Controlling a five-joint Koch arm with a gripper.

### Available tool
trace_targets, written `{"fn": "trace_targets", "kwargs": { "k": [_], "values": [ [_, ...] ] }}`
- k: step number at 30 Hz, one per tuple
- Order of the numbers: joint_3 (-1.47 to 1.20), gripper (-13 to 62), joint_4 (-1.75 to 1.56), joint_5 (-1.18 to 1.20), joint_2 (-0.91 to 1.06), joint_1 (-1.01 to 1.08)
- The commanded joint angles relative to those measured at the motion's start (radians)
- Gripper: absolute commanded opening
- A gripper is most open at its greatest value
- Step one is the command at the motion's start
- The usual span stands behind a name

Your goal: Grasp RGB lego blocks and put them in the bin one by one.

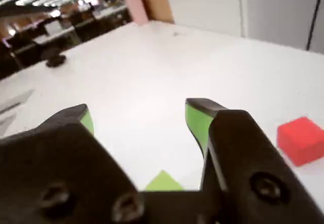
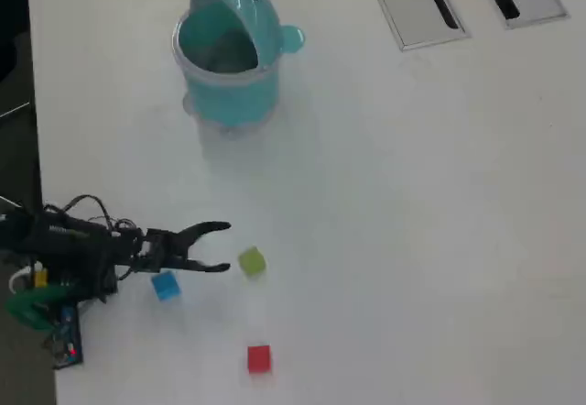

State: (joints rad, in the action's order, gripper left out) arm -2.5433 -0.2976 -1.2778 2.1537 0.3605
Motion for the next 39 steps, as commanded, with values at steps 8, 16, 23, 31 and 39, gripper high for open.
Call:
{"fn": "trace_targets", "kwargs": {
  "k": [8, 16, 23, 31, 39],
  "values": [
    [0.394, 32.7, 0.140, -0.331, -0.204, 0.124],
    [0.472, 32.6, 0.285, -0.546, -0.281, 0.229],
    [0.701, 32.6, 0.402, -0.637, -0.465, 0.342],
    [0.877, 32.7, 0.644, -0.830, -0.621, 0.451],
    [0.854, 33.0, 0.655, -0.919, -0.680, 0.442]
  ]
}}
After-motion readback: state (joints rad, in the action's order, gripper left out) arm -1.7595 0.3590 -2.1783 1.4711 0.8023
